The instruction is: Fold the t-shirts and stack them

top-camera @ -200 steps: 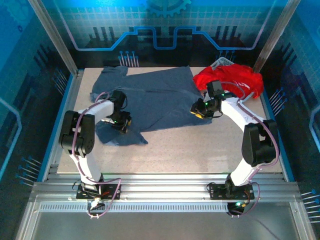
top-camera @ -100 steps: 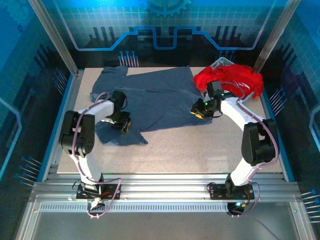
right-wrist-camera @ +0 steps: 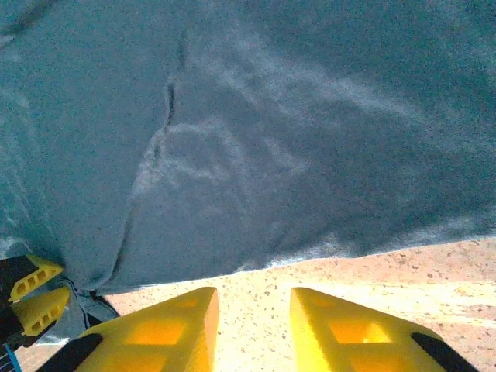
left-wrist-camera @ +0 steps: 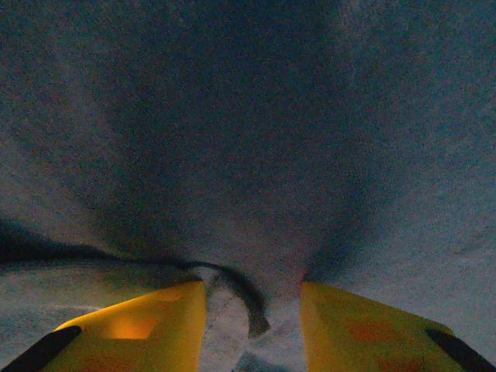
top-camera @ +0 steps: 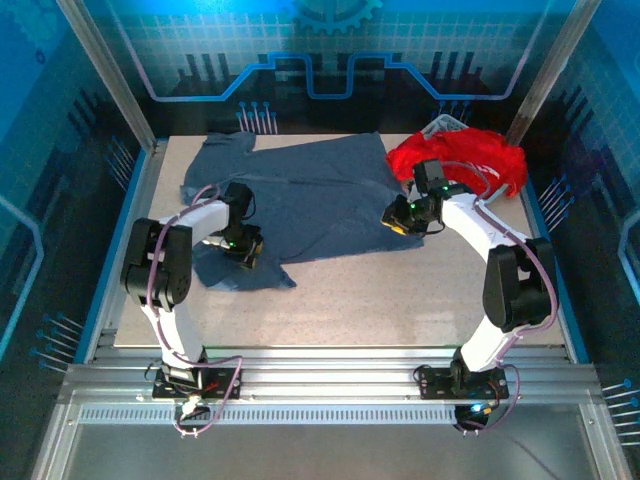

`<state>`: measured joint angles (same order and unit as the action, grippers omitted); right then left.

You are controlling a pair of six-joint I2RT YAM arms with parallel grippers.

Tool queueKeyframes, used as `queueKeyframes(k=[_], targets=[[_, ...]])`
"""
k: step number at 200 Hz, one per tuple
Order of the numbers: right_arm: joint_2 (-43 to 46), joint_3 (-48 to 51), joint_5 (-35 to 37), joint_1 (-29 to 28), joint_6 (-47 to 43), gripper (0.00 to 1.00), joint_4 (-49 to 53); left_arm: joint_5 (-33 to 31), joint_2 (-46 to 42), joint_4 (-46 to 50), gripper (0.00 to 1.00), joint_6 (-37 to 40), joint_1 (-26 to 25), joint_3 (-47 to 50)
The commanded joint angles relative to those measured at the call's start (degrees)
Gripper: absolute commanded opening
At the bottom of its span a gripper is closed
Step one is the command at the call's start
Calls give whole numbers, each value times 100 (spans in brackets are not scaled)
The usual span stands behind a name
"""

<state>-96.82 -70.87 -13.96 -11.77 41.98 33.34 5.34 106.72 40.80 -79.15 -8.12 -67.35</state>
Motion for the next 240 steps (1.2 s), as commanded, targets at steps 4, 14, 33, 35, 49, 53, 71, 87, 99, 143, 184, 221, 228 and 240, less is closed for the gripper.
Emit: queueKeyframes(k=[4, 14, 33, 35, 49, 53, 71, 87, 99, 143, 184, 221, 228, 240], targets=[[105, 54, -6, 52, -84, 31, -13, -60, 42, 114, 37, 36, -67, 171], [102, 39, -11, 45, -78, 31, -16, -56, 51, 85, 36, 32, -67, 205], [102, 31, 7, 51, -76, 31, -16, -55, 87, 83, 29, 48, -74, 214], [101, 30, 16, 45, -76, 31, -13, -59, 84, 92, 28, 56, -71, 214], [109, 23, 68, 44, -68, 31, 29, -124, -24, 174, 21, 84, -86, 221], [110, 13, 83, 48, -67, 31, 42, -157, -90, 218, 20, 90, -92, 227], [121, -28, 189, 54, -67, 31, 102, -310, -445, 401, 14, 143, -110, 311], [95, -62, 233, 64, -67, 31, 136, -324, -810, 486, 14, 157, -111, 477], [61, -75, 252, 72, -58, 31, 146, -293, -1031, 532, 14, 182, -117, 592], [-12, -63, 240, 70, -32, 31, 94, -212, -1492, 487, 16, 169, -120, 1083], [12, -24, 241, 69, -32, 31, 85, -240, -1592, 414, 20, 146, -120, 1303], [88, 86, 231, 67, -66, 31, 67, -309, -1554, 63, 46, -108, -115, 1246], [101, 107, 225, 67, -80, 31, 65, -315, -1517, 4, 49, -154, -120, 1177], [118, 130, 218, 68, -97, 30, 76, -331, -1433, -11, 51, -201, -121, 1045]])
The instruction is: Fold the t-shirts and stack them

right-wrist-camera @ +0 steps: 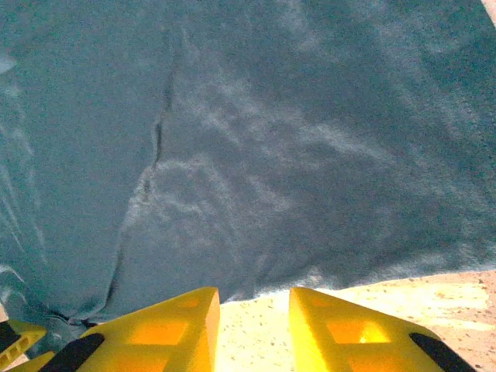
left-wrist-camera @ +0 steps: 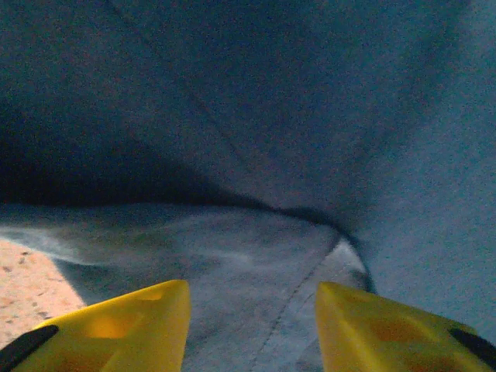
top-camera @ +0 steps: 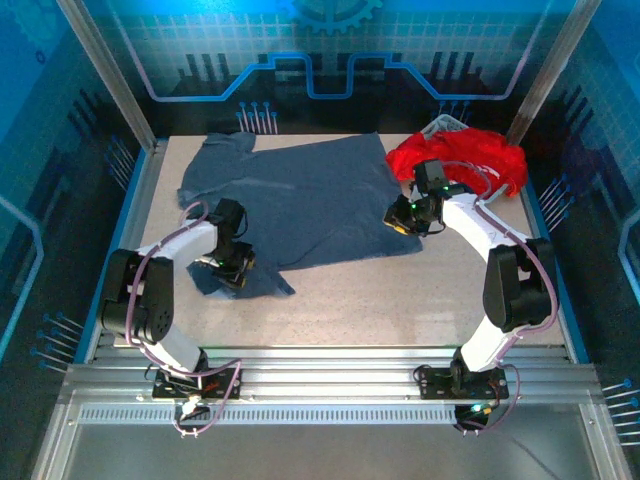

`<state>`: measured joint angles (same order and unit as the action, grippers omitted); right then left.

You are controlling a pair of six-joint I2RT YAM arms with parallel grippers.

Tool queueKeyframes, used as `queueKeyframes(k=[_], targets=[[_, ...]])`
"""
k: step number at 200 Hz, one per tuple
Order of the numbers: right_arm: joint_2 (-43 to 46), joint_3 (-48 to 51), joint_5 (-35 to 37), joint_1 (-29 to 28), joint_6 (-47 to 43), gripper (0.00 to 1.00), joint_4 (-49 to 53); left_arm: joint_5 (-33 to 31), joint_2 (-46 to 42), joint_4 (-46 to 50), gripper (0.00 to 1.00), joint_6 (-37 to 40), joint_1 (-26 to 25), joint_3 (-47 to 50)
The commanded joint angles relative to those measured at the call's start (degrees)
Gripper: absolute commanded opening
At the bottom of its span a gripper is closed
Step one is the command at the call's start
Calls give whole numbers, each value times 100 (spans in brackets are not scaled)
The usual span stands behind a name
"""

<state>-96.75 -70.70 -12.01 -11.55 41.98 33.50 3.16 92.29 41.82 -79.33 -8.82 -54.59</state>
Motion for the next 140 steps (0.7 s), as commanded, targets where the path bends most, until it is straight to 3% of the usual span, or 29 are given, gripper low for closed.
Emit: queueKeyframes(k=[1, 72, 140], targets=[[112, 115, 23, 47, -95, 30, 61, -113, 17, -118, 50, -186, -50, -243], [122, 171, -29, 55, -120, 30, 26, 58, 588, -304, 50, -447, -57, -572], [147, 195, -307, 20, -49, 30, -125, 102, 659, -241, 35, -504, -103, -456]])
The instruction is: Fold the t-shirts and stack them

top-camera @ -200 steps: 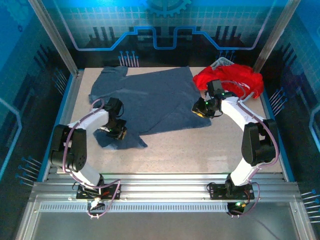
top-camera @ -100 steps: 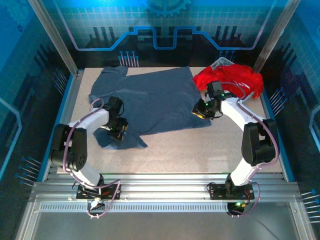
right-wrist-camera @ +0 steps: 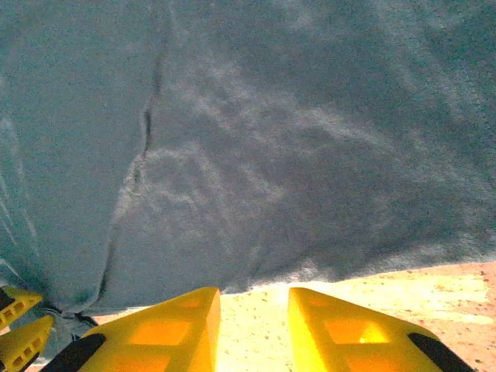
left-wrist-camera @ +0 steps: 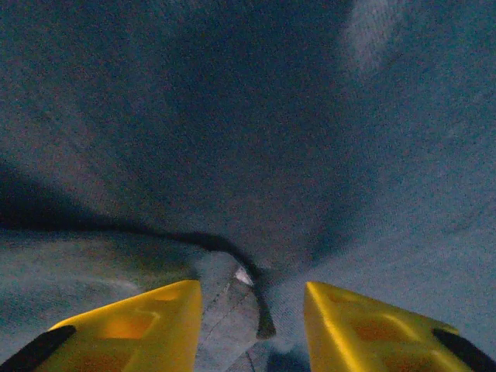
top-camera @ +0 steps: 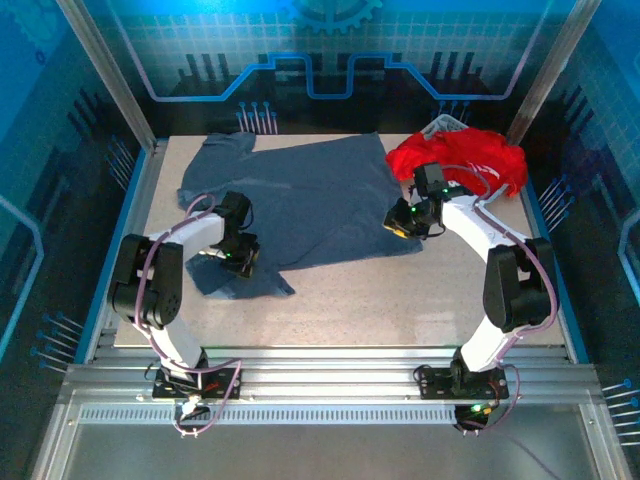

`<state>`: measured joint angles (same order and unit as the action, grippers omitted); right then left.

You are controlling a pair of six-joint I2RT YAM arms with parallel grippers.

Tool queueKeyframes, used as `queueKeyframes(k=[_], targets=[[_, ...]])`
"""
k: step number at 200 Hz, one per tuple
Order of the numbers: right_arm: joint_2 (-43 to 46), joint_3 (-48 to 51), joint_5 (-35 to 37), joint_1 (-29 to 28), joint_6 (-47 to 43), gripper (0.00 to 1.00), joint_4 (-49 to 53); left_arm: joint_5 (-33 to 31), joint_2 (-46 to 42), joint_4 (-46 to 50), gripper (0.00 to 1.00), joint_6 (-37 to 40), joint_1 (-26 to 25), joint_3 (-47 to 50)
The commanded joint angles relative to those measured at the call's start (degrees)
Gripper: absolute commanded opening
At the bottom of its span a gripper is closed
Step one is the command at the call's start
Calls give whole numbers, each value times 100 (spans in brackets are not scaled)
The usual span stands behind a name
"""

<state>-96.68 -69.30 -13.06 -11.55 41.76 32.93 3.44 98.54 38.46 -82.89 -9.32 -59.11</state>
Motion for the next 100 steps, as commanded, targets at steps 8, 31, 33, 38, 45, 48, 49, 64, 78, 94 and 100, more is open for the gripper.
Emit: queueKeyframes(k=[8, 31, 33, 38, 45, 48, 49, 64, 78, 94, 100], targets=[[141, 52, -209, 10, -27, 30, -68, 50, 21, 124, 32, -148, -55, -12], [117, 41, -218, 4, -27, 30, -57, 43, 25, 176, 23, -103, -59, -47], [115, 40, -222, 2, -25, 30, -58, 43, 31, 183, 23, -100, -54, -48], [115, 31, -224, 0, -19, 30, -51, 39, 30, 189, 22, -97, -55, -48], [128, 17, -246, 4, -19, 30, -50, 42, 32, 193, 20, -94, -59, -39], [136, 14, -260, 3, -15, 30, -48, 42, 32, 189, 19, -88, -53, -31], [139, 14, -264, 3, -12, 30, -53, 42, 28, 189, 19, -92, -57, -31], [206, 37, -394, -1, 25, 30, -149, 30, 2, 210, 12, -82, -61, -21], [253, 63, -629, 3, 51, 30, -270, 16, -52, 260, 6, -74, -61, -13], [298, 72, -715, 4, 87, 31, -244, -28, -208, 363, 0, -43, -76, -10], [335, 83, -692, -1, 82, 31, -212, -64, -286, 435, 0, -22, -86, -13]])
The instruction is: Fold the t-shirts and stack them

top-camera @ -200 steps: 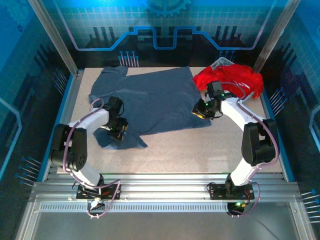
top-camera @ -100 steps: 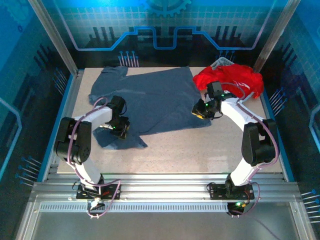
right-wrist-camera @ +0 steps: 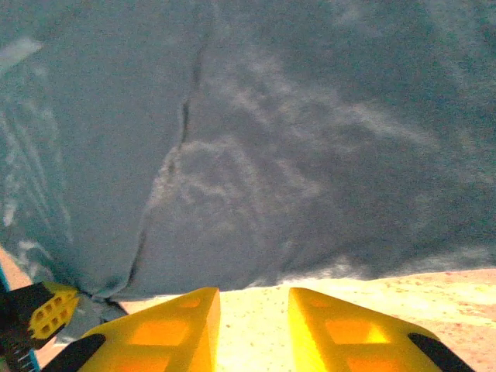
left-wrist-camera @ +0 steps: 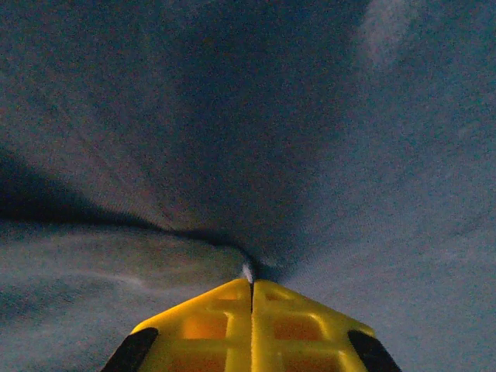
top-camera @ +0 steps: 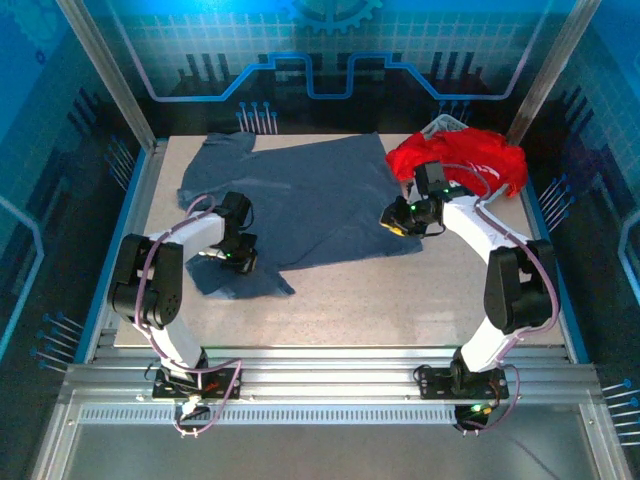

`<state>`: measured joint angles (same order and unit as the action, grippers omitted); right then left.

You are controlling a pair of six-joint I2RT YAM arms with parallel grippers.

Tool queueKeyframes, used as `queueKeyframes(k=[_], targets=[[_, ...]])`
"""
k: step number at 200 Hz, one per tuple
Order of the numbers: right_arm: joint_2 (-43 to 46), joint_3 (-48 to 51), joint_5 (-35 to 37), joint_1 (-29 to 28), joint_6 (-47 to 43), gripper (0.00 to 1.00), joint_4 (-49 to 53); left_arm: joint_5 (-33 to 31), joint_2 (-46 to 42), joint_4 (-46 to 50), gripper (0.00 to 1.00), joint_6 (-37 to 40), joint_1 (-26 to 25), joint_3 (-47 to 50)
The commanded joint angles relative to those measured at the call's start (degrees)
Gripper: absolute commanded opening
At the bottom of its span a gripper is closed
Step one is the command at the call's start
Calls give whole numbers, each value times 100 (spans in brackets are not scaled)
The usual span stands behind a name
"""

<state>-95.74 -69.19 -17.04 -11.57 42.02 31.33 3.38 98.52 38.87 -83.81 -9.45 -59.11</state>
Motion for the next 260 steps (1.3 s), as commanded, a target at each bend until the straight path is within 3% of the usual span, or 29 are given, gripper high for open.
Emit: queueKeyframes(k=[1, 93, 151, 217, 260], targets=[[245, 76, -293, -1, 54, 31, -50, -61, -295, 406, 0, 68, -74, -13], [-28, -33, 998, 371, 72, 33, 994, -332, -2369, 1614, 0, 7, -419, 1004], [-586, 10, 1274, 875, 357, 39, 1030, -554, -4168, 2708, 0, -735, -953, 1737], [-970, 94, 1455, 916, 277, 38, 927, -843, -4813, 3223, 0, -1126, -1208, 1894], [-1360, -188, 1369, 866, 310, 30, 1017, -1002, -4822, 3352, 0, -1082, -1208, 1749]])
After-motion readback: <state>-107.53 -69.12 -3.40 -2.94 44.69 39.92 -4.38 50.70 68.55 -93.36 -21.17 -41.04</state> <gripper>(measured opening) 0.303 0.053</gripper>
